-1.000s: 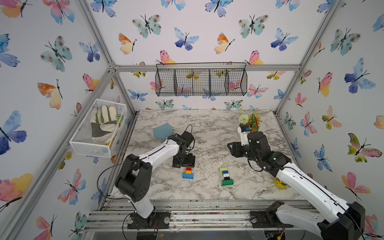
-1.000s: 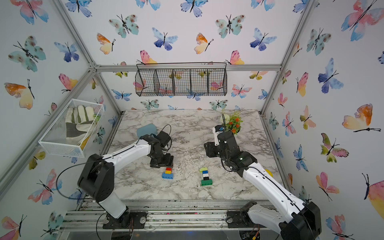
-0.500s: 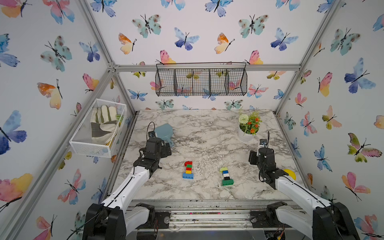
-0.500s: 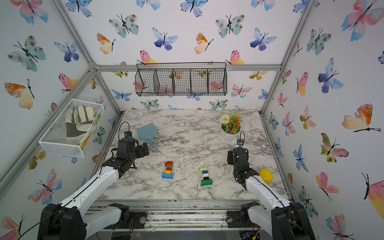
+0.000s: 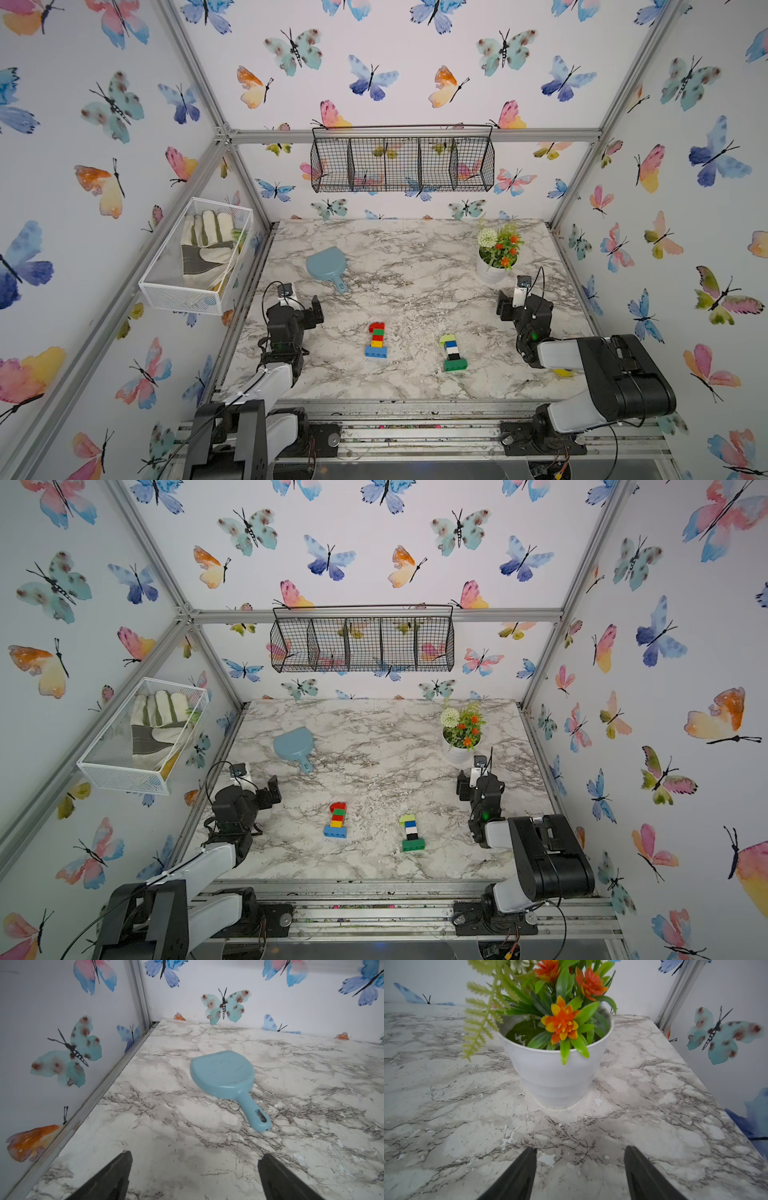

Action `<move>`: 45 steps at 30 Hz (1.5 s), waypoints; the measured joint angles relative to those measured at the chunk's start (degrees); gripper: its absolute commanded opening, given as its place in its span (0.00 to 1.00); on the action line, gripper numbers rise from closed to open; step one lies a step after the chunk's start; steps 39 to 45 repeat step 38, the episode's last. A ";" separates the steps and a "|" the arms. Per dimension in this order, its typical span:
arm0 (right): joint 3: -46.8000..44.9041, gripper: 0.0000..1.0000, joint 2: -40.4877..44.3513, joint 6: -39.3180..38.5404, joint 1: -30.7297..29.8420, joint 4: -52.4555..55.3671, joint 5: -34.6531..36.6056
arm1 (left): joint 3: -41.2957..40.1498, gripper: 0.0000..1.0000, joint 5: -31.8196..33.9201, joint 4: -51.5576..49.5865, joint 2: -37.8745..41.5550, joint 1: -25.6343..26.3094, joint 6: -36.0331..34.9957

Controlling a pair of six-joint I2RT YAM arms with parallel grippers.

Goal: Assemble the number 1 with lego
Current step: Reset both arms

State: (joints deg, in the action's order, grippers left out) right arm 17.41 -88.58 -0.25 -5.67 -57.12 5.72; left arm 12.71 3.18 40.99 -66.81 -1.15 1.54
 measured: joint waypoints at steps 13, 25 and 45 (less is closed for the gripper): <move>-1.70 0.98 -1.92 -0.31 2.56 -6.80 -6.38 | -2.23 0.98 -5.79 21.14 -14.97 0.42 -0.72; 1.22 0.98 -3.58 -0.28 2.64 -5.31 -7.08 | -2.01 0.98 -2.78 21.24 -14.45 1.05 -0.24; -1.51 0.98 -2.38 -0.39 2.64 -7.91 -7.23 | -0.63 0.99 -1.11 19.98 -14.45 2.40 -0.31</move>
